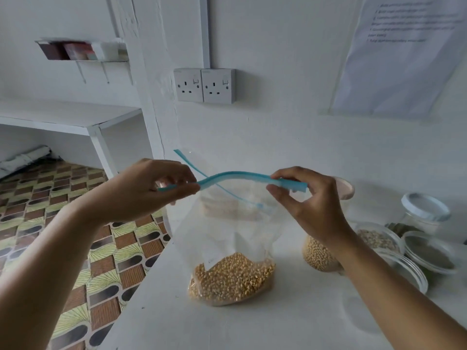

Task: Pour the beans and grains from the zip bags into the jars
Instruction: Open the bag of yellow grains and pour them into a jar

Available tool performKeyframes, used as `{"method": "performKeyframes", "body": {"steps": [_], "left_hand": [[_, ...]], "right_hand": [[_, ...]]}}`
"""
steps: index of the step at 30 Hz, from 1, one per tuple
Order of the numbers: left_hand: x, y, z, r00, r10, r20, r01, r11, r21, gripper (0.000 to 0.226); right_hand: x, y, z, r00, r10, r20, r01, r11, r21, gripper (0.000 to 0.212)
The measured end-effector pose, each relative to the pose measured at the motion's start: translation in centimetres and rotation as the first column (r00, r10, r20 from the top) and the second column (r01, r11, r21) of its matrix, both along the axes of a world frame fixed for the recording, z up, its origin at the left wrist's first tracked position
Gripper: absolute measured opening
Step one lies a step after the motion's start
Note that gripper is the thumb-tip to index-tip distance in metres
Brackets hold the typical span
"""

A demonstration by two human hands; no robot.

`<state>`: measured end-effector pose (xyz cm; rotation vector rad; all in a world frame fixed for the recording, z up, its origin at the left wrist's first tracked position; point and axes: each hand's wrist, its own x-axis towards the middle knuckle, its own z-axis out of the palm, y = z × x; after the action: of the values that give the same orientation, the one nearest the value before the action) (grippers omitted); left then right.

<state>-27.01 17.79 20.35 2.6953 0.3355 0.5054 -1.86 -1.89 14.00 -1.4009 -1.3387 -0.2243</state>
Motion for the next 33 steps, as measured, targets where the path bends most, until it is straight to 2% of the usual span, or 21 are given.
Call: {"method": "performKeyframes", "body": {"steps": [1, 3, 7, 10, 13, 15, 17, 19, 21, 23, 25, 33], "left_hand": [[0.3, -0.2, 0.4, 0.999, -0.021, -0.033, 0.02, 0.999, -0.027, 0.039], [0.9, -0.7, 0.9, 0.996, -0.058, -0.074, 0.052, 0.996, -0.07, 0.041], [2.8, -1.3, 1.2, 0.995, -0.067, -0.068, 0.059, 0.993, -0.105, 0.047], [3.9, -0.8, 1.2, 0.997, -0.038, -0.073, 0.024, 0.983, -0.184, 0.052], [4.4, -0.5, 2.1, 0.993, -0.071, -0.093, 0.038, 0.948, -0.317, 0.067], [4.7, -0.7, 2.7, 0.982, -0.128, -0.14, 0.077, 0.943, -0.325, 0.059], [5.2, -1.3, 3.1, 0.968, -0.159, -0.196, 0.089, 0.942, -0.325, 0.039], [5.4, -1.9, 3.2, 0.962, -0.179, -0.204, 0.095, 0.926, -0.366, 0.027], [5.4, -2.4, 3.0, 0.964, -0.185, -0.193, 0.09, 0.903, -0.42, 0.02], [5.2, -2.8, 2.7, 0.967, -0.193, -0.169, 0.094, 0.88, -0.466, 0.016], [5.1, -3.4, 2.2, 0.968, -0.202, -0.147, 0.108, 0.868, -0.485, 0.01], [4.9, -4.1, 1.0, 0.971, -0.229, -0.074, 0.146, 0.804, -0.577, 0.019]], "right_hand": [[-0.2, 0.0, 0.0, 0.999, -0.019, 0.051, 0.019, 1.0, 0.004, 0.015], [-0.4, 0.3, -0.1, 0.998, -0.038, 0.05, 0.038, 0.999, 0.0, 0.02], [-0.5, 0.7, -0.7, 0.98, 0.0, -0.2, -0.006, 0.999, -0.032, 0.031], [-0.3, 0.5, -0.3, 0.938, 0.059, -0.341, -0.053, 0.998, 0.025, 0.019], [-0.4, -0.1, 0.2, 0.909, 0.143, -0.392, -0.13, 0.99, 0.06, 0.014], [-0.4, -0.3, 0.2, 0.914, 0.151, -0.376, -0.142, 0.989, 0.051, 0.014], [-0.3, -0.4, 0.1, 0.961, 0.077, -0.267, -0.07, 0.997, 0.038, 0.013], [0.1, -0.2, -0.2, 0.996, -0.081, 0.024, 0.08, 0.995, 0.055, 0.011], [0.3, -0.2, -0.6, 0.931, -0.225, 0.286, 0.206, 0.974, 0.095, 0.019], [0.0, -0.3, -0.8, 0.871, -0.264, 0.414, 0.24, 0.964, 0.112, 0.027], [-0.7, -0.4, -0.8, 0.857, -0.213, 0.47, 0.182, 0.977, 0.111, 0.03], [-1.8, -1.0, 0.4, 0.867, 0.022, 0.497, -0.043, 0.999, 0.032, 0.021]]}}
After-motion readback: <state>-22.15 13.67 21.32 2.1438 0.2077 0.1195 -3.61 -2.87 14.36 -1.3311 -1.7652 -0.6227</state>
